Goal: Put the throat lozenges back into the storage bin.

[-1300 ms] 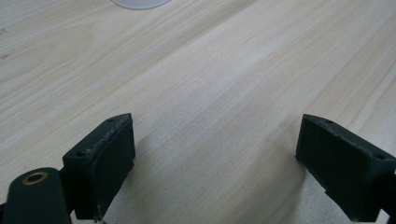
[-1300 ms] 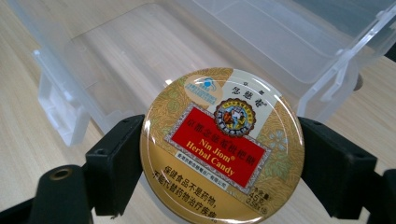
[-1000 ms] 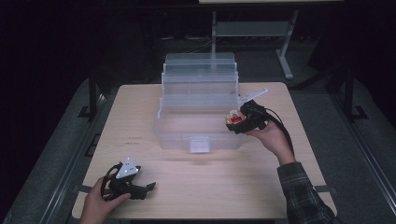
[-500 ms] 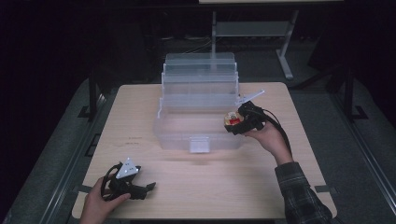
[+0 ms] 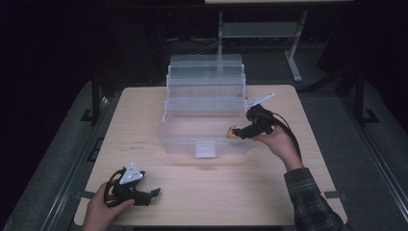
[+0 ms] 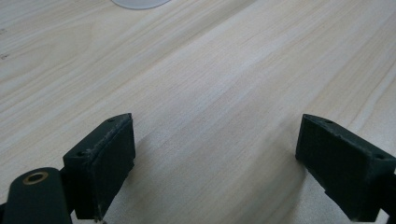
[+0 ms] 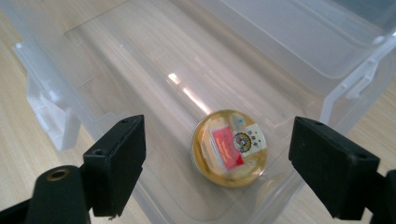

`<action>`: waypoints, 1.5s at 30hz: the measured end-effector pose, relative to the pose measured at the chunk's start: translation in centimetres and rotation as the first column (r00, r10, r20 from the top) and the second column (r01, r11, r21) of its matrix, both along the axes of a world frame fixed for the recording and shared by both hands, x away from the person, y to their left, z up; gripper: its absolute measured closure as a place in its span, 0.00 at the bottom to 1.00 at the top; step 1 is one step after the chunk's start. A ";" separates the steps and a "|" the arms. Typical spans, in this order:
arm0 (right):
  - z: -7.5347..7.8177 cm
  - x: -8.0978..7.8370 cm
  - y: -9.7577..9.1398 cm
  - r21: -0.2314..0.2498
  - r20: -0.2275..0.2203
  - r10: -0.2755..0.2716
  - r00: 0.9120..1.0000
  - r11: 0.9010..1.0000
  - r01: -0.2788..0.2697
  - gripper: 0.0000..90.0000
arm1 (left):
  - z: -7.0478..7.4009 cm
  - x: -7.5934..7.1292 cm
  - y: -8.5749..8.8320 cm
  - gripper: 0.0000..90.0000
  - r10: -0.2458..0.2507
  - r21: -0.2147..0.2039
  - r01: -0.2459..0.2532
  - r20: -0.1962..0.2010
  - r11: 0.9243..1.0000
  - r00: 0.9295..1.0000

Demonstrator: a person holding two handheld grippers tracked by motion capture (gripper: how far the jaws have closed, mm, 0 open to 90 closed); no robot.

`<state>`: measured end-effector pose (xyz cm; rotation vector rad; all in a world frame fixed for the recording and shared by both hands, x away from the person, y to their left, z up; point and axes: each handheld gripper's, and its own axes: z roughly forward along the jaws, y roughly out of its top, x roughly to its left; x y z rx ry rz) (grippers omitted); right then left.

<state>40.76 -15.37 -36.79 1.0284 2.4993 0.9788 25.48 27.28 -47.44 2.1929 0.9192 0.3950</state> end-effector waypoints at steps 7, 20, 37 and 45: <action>0.6 -0.9 -1.1 0.012 0.016 -0.012 1.000 1.000 0.012 0.20 | 0.0 0.0 0.0 0.12 0.000 0.000 0.000 0.000 1.000 1.000; 0.4 -3.0 -3.6 0.030 0.010 -0.040 0.999 0.999 0.039 0.14 | 0.0 0.0 0.0 0.12 0.000 0.000 0.000 0.000 1.000 1.000; -1.6 -6.2 -6.5 0.018 -0.009 -0.062 0.998 0.998 0.063 0.11 | 0.0 0.0 0.0 0.12 0.000 0.000 0.000 0.000 1.000 1.000; -3.1 -7.5 -7.7 0.042 -0.025 -0.080 0.996 0.996 0.081 0.09 | 0.0 0.0 0.0 0.12 0.000 0.000 0.000 0.000 1.000 1.000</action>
